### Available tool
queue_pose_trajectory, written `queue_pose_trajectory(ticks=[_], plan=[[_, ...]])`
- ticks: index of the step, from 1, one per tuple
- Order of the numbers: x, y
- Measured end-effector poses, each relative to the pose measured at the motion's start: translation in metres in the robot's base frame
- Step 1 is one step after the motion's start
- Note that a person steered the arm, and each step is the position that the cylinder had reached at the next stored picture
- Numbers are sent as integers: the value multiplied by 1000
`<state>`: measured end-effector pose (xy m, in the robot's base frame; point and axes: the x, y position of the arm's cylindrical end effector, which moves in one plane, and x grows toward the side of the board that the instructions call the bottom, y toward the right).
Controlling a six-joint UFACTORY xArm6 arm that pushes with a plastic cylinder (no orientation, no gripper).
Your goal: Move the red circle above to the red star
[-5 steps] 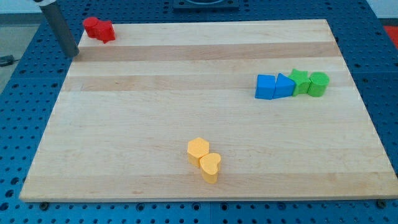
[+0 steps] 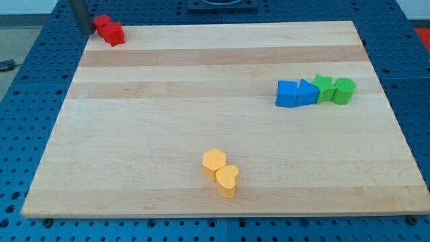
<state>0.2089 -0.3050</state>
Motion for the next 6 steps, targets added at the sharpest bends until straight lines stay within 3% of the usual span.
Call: queue_pose_trajectory(ticks=[3,6], plan=[[-12,0],[0,41]])
